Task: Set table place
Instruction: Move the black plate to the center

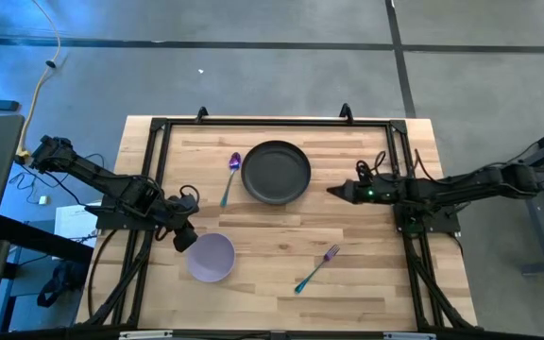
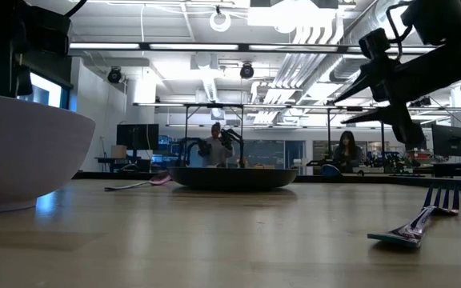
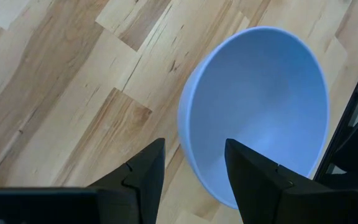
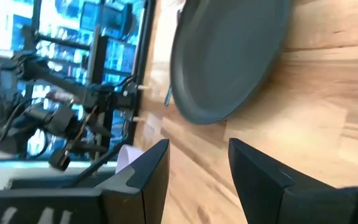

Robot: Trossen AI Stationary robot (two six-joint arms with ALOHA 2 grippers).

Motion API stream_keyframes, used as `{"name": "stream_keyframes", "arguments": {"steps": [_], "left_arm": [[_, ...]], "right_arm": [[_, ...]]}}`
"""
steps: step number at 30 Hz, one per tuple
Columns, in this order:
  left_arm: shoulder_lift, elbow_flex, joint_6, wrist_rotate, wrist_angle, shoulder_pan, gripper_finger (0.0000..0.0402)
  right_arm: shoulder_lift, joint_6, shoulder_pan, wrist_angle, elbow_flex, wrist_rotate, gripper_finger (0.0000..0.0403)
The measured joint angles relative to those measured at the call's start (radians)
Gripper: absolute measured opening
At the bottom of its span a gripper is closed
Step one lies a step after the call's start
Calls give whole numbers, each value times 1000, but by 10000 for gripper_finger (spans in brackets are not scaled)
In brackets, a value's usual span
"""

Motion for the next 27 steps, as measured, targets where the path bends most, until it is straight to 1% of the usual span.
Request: {"name": "stream_keyframes", "arguments": {"steps": [7,13,19,27], "left_arm": [[0,0,-2,0,2,0,156],[0,0,0,-12,3,0,156],[0,0,-1,-18,5,0,156],[0,0,-9,-19,4,0,156]], "right_arm": [[46,57,0,-21,1,46,155],[132,10,-42,-115,98,57,155],[233,-47,-130,-243,201,13,155],[363,-142,-207,-241,301,-78,155]]}}
